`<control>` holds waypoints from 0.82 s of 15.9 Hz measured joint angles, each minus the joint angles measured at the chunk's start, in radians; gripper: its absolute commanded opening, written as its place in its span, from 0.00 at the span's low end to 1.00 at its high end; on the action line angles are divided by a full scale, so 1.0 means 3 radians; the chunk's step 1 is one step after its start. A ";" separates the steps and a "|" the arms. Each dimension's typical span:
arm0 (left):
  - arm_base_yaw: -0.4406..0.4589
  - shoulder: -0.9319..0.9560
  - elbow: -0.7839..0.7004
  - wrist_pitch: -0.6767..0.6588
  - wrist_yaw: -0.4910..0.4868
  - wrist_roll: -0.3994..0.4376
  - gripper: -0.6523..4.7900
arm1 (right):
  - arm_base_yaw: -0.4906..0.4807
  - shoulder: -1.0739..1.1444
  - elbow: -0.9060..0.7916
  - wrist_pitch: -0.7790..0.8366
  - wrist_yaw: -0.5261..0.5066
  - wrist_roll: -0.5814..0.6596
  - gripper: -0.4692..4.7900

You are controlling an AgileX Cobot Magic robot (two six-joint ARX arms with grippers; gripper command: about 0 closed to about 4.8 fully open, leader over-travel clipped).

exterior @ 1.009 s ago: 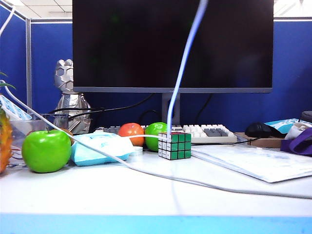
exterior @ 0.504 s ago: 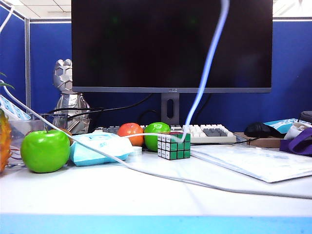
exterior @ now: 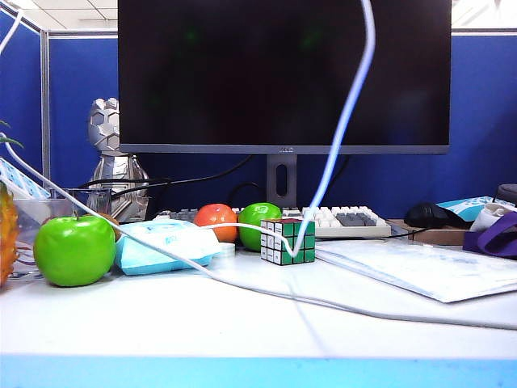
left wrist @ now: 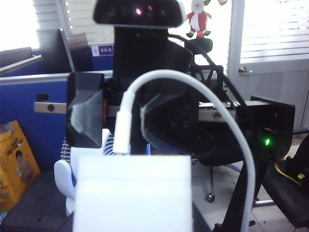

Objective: Pick up the Type-C charging cable and the charging base, insert one end of the Type-C charger into the corresponding slot on the base, and finally place the plugged-in charger back on the table.

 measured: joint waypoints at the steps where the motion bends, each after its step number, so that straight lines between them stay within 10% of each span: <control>1: 0.0000 0.0001 0.0000 -0.0010 0.0000 0.0015 0.11 | 0.0000 0.0015 0.0000 0.0048 -0.0015 0.0045 0.46; 13: 0.0001 0.0038 0.0000 -0.0081 0.0004 0.0031 0.11 | 0.0158 0.0123 0.0000 0.0196 -0.0090 0.0170 0.28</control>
